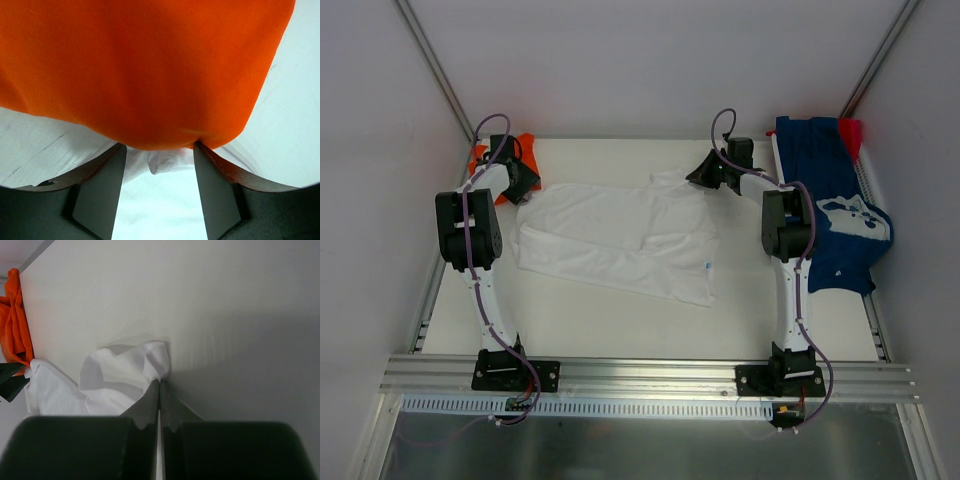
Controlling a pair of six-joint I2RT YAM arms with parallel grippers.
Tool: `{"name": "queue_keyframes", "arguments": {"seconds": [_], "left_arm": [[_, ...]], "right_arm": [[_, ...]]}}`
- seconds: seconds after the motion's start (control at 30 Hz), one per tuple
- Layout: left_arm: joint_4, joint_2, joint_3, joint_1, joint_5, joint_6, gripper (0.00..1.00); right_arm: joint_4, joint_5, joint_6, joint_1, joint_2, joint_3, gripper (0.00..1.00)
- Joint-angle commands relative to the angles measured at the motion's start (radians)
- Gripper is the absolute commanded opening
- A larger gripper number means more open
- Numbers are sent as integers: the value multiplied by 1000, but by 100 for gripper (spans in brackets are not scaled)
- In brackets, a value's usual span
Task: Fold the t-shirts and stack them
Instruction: Fold the flattened tshirt in 1/3 of the way, then grap the side of the flattened tshirt furthest away from the robot with both arms
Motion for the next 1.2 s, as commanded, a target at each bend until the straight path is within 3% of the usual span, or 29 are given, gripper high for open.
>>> {"name": "queue_keyframes", "arguments": {"seconds": [0.0, 0.13, 0.4, 0.57, 1.17], "left_arm": [[-15, -38, 27, 15, 39, 8, 57], [-13, -53, 24, 15, 41, 8, 56], [-13, -24, 38, 14, 54, 5, 42], [-15, -18, 39, 15, 51, 8, 37], [-15, -13, 39, 28, 41, 9, 33]], "right_arm": [[-33, 3, -10, -12, -37, -15, 0], [-33, 3, -10, -12, -37, -15, 0], [-33, 3, -10, -10, -37, -18, 0], [-33, 2, -10, -12, -37, -16, 0], [-30, -4, -1, -15, -29, -10, 0]]}}
